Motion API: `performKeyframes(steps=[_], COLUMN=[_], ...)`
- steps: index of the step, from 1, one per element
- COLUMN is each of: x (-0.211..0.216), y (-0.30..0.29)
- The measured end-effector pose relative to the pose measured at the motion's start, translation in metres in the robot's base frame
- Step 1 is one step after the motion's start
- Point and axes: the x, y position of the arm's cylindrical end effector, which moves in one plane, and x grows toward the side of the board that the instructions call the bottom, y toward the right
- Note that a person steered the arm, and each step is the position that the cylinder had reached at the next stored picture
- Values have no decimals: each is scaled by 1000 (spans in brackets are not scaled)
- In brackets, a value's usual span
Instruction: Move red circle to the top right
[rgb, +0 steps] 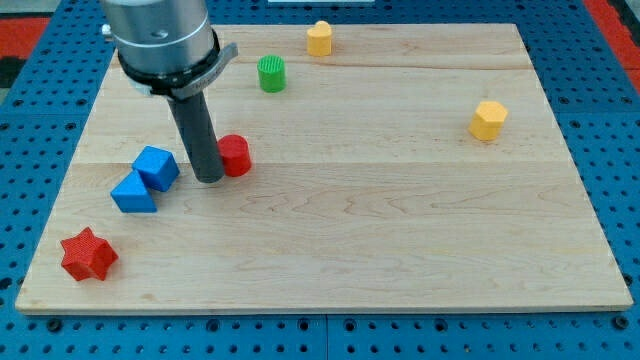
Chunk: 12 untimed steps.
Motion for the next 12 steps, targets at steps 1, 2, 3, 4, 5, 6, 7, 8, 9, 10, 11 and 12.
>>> performKeyframes(steps=[1,2,3,4,5,6,7,8,9,10,11,12], x=[-11,-30,-57,-79,-98,-123,-129,-129,-137,-165,-183,-206], y=[16,48,68,71,70,72,99,144,179,195,187,202])
